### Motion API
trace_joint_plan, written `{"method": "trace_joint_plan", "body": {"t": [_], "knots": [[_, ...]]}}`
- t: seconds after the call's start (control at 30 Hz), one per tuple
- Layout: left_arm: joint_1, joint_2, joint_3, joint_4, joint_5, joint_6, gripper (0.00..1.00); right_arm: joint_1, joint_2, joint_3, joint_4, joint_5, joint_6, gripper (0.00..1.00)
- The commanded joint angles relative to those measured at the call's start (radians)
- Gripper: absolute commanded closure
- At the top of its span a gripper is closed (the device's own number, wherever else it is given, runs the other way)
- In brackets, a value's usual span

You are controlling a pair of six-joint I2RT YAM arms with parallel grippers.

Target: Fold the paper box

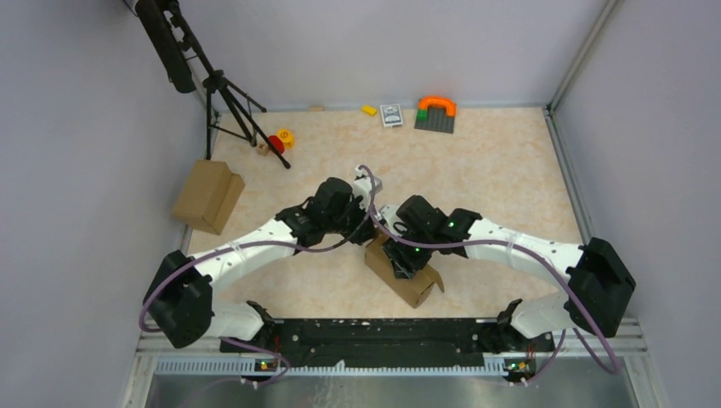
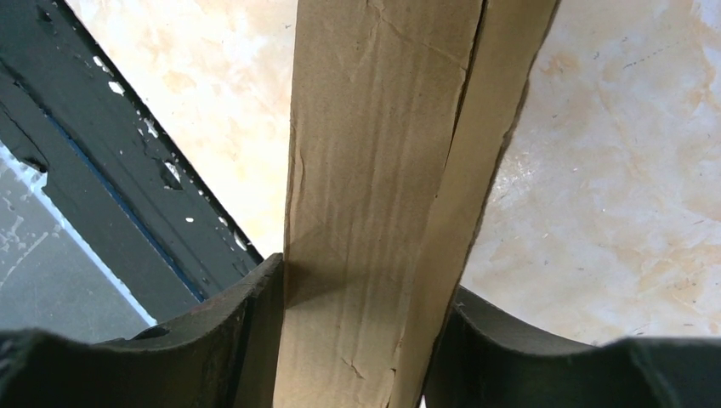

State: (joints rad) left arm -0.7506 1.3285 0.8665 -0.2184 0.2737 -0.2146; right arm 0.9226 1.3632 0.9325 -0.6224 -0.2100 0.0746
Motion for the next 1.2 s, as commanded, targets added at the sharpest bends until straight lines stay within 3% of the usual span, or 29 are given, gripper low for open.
{"method": "trace_joint_plan", "body": {"t": [0.0,0.13,0.63,0.77,0.87,1.0,1.17], "knots": [[-0.031,0.009,0.032,-0.013,-0.031,-0.013,0.95,0.01,-0.001,0.052,0.063,-0.011,-0.003,0.49],[-0.034,0.001,0.026,-0.016,-0.05,-0.047,1.0,0.011,0.002,0.049,0.061,0.014,-0.005,0.5],[-0.084,-0.012,-0.009,-0.032,-0.208,-0.097,1.0,0.01,-0.012,0.019,0.074,0.078,-0.009,0.51],[-0.084,-0.014,-0.019,-0.03,-0.229,-0.096,1.0,0.01,-0.017,0.003,0.072,0.091,0.003,0.38],[-0.084,-0.013,-0.021,-0.032,-0.226,-0.095,1.0,0.011,-0.027,-0.009,0.083,0.084,0.015,0.35],[-0.084,-0.012,-0.022,-0.032,-0.218,-0.095,1.0,0.01,-0.036,-0.018,0.093,0.088,0.019,0.44],[-0.088,-0.024,-0.027,-0.033,-0.207,-0.101,1.0,0.011,-0.035,-0.014,0.085,0.114,0.016,0.46]]}}
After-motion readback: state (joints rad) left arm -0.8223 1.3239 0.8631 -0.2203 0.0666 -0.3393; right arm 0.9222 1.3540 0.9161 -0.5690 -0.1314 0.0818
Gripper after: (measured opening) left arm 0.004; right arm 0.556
